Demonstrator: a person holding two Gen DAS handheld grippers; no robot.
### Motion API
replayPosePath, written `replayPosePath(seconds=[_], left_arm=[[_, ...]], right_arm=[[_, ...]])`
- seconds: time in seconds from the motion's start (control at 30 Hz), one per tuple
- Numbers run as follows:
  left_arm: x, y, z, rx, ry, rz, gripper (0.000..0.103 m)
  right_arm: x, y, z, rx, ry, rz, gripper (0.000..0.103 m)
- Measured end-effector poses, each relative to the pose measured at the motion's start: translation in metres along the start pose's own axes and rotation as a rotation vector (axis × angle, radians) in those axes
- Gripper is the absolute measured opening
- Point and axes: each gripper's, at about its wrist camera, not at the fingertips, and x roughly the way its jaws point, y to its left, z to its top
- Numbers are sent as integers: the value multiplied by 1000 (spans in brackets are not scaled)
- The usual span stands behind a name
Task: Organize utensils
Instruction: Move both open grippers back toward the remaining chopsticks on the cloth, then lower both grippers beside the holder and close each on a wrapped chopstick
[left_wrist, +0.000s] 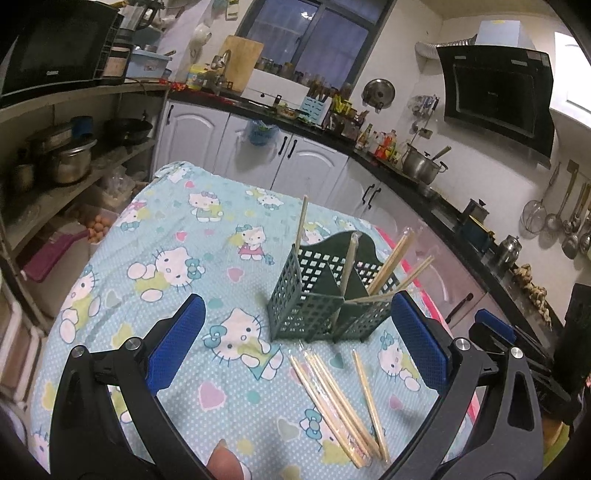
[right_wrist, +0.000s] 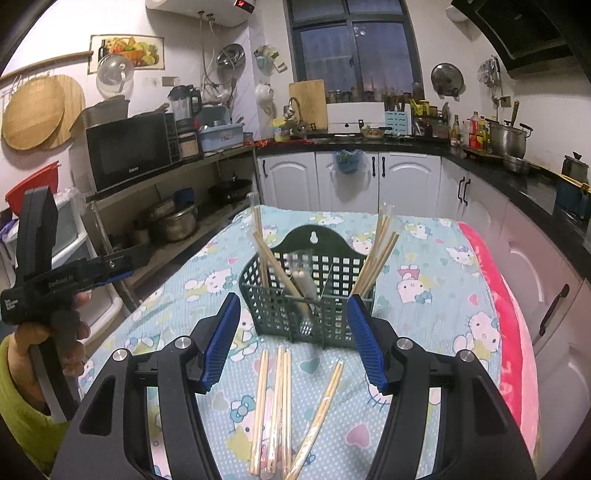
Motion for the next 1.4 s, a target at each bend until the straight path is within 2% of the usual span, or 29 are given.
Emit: replayPosePath(seconds=[0.4,0.97,1.4], left_arm=[[13,-3,-15,-1,47,-6,92],[62,2,-49,-3,193,38,92],[95,25,-71,-75,300,22,92]], right_arm=[[5,-1,-25,-7,79,-8,58],[29,-29,-52,45,168,-40,58],[55,-34,-67,40,242,-31,58]])
